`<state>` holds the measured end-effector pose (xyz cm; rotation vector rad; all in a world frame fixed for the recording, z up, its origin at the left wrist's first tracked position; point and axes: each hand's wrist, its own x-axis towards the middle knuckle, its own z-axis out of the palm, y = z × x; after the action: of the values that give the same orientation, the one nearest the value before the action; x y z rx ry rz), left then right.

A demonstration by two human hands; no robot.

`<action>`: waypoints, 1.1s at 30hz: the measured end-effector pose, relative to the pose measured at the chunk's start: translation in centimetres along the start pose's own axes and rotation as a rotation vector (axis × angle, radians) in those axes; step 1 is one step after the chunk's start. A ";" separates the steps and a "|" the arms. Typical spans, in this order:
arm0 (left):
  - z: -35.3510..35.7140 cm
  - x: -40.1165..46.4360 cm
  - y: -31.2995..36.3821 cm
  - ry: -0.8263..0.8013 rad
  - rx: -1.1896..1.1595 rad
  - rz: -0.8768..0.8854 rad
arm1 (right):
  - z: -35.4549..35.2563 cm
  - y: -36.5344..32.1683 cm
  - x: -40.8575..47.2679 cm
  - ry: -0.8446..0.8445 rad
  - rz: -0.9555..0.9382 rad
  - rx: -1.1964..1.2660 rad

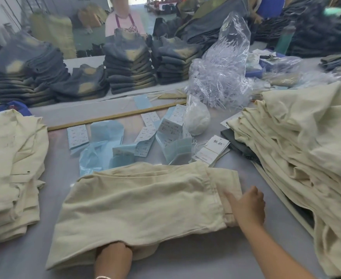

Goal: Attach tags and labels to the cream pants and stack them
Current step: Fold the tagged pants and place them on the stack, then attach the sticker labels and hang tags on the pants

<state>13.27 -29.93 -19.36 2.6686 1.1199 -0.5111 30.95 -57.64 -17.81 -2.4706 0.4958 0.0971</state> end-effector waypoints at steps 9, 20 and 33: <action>-7.3 -0.3 7.0 -0.083 -0.003 0.213 | -0.7 -2.2 -0.1 -0.163 -0.275 0.091; -7.1 -0.4 13.3 -0.536 -1.073 0.453 | -1.9 -6.0 -3.2 -0.325 -0.490 0.347; -6.8 -0.1 16.2 -0.188 -1.141 0.446 | -3.8 -3.1 0.0 0.055 -0.527 0.256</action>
<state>26.46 -39.12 -12.23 1.7033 0.4646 0.0083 31.89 -57.52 -13.02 -2.2725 -0.1261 -0.2333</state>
